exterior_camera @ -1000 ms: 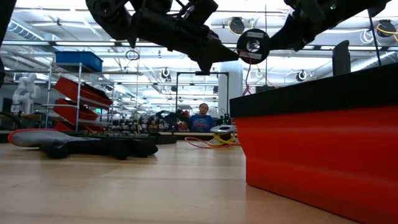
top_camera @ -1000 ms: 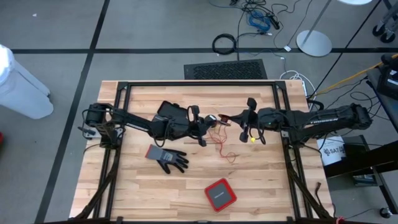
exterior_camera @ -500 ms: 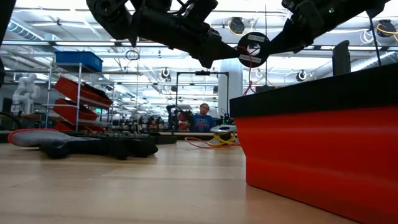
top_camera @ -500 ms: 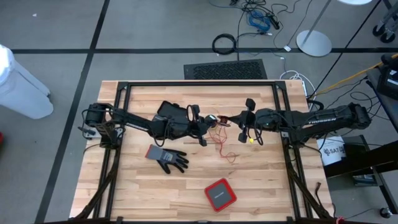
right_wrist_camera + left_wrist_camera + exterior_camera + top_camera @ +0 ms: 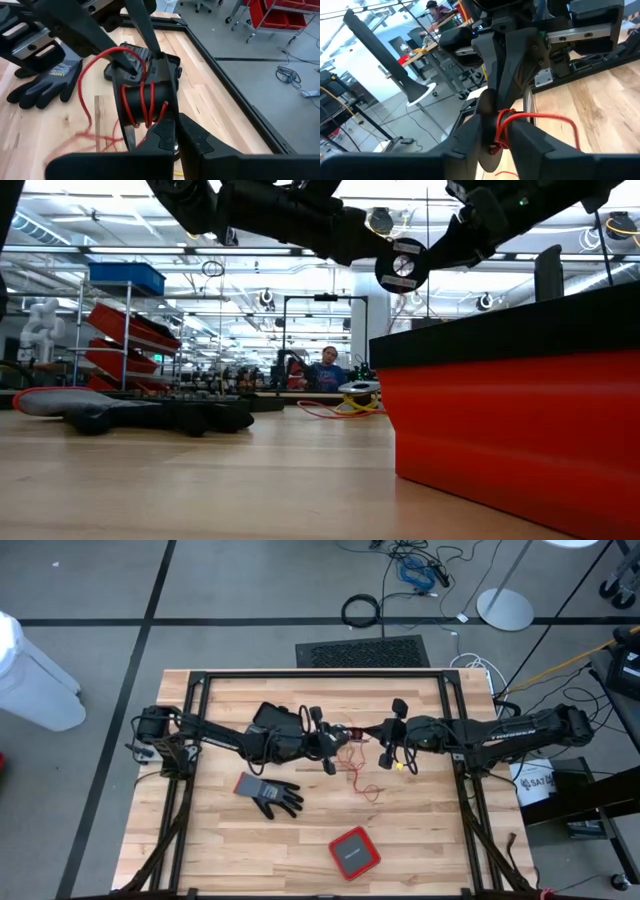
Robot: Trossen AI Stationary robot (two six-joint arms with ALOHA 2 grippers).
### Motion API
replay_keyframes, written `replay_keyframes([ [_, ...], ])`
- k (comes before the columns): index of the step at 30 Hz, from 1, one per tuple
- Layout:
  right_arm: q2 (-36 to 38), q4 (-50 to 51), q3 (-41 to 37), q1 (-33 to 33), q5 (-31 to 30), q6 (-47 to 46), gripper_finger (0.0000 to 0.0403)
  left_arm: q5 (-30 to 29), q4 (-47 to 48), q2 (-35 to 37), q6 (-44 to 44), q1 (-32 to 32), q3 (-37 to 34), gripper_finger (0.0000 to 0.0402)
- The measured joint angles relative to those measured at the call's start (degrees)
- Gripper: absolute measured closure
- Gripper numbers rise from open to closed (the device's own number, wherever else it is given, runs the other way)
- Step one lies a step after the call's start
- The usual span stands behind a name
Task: Coil cords
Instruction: Coil the red wire onto the spool
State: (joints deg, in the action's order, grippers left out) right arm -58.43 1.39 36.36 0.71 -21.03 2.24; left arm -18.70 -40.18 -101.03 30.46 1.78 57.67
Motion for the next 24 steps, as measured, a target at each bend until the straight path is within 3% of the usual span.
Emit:
replay_keyframes([
  [8, 0.00, -0.86, -0.04, 0.04, -1.12, -0.11, 0.0403, -1.22, -1.80, 0.04, -0.07, 0.50, 0.04, 0.0272],
  [24, 0.02, -1.60, 0.01, 0.07, -4.94, 0.27, 0.0403, -3.96, 6.23, 2.95, -0.09, 1.46, 2.38, 0.0271],
])
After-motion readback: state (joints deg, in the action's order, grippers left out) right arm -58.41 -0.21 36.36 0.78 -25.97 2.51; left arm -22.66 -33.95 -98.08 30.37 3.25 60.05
